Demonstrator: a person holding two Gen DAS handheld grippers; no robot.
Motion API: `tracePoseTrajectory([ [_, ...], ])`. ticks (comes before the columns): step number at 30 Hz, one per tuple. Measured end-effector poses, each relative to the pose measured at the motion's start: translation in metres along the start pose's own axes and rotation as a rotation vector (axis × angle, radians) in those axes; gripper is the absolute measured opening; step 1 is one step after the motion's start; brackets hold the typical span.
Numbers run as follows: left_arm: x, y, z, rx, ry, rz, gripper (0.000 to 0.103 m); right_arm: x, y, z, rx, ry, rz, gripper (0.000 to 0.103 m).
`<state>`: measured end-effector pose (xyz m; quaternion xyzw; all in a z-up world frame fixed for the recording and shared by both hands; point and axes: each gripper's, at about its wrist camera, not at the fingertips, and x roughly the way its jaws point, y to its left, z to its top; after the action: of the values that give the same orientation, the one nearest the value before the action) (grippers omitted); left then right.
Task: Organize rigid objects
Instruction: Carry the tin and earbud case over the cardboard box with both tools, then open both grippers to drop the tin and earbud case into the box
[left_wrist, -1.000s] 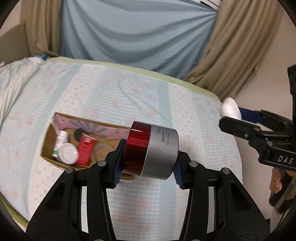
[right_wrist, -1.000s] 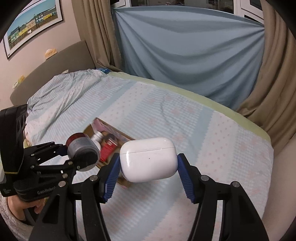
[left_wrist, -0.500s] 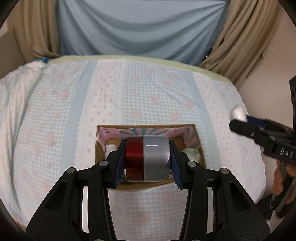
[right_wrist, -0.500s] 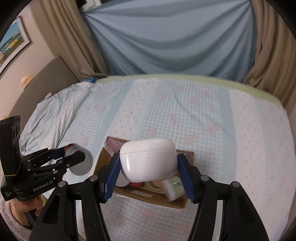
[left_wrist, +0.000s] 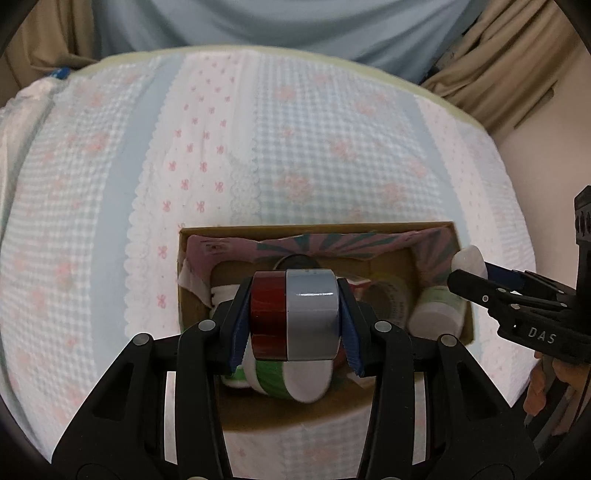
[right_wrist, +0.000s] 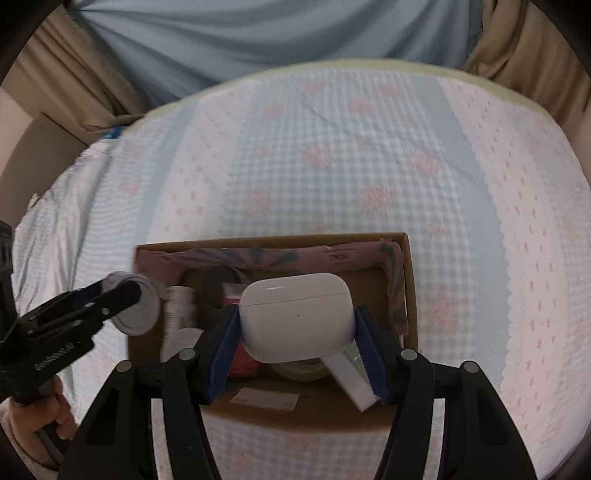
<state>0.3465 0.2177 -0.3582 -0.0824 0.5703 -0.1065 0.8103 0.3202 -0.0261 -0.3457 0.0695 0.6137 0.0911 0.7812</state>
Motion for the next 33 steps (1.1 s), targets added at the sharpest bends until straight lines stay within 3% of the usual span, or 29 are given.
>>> tracePoseTrajectory([
  [9,0.045,0.004,0.013,0.035,0.087,0.012,0.039,0.056,-0.012,0.014,0.018,0.100,-0.030,0.057],
  [16,0.056,-0.005,0.018,0.085,0.103,0.050,0.041,0.071,-0.015,0.021,0.039,0.134,-0.010,0.058],
  [17,0.056,-0.006,0.019,0.090,0.109,0.059,0.043,0.072,-0.017,0.022,0.056,0.137,0.004,0.067],
  [18,0.055,-0.008,0.019,0.096,0.108,0.058,0.068,0.071,-0.019,0.023,0.072,0.139,0.025,0.078],
  [19,0.052,-0.009,0.018,0.103,0.104,0.057,0.101,0.069,-0.020,0.024,0.081,0.138,0.040,0.101],
  [24,0.040,-0.016,0.011,0.135,0.079,0.066,0.103,0.050,-0.026,0.018,0.097,0.087,0.010,0.103],
  [33,0.029,-0.017,-0.011,0.115,0.066,0.067,0.103,0.034,-0.028,0.000,0.092,0.071,0.004,0.103],
])
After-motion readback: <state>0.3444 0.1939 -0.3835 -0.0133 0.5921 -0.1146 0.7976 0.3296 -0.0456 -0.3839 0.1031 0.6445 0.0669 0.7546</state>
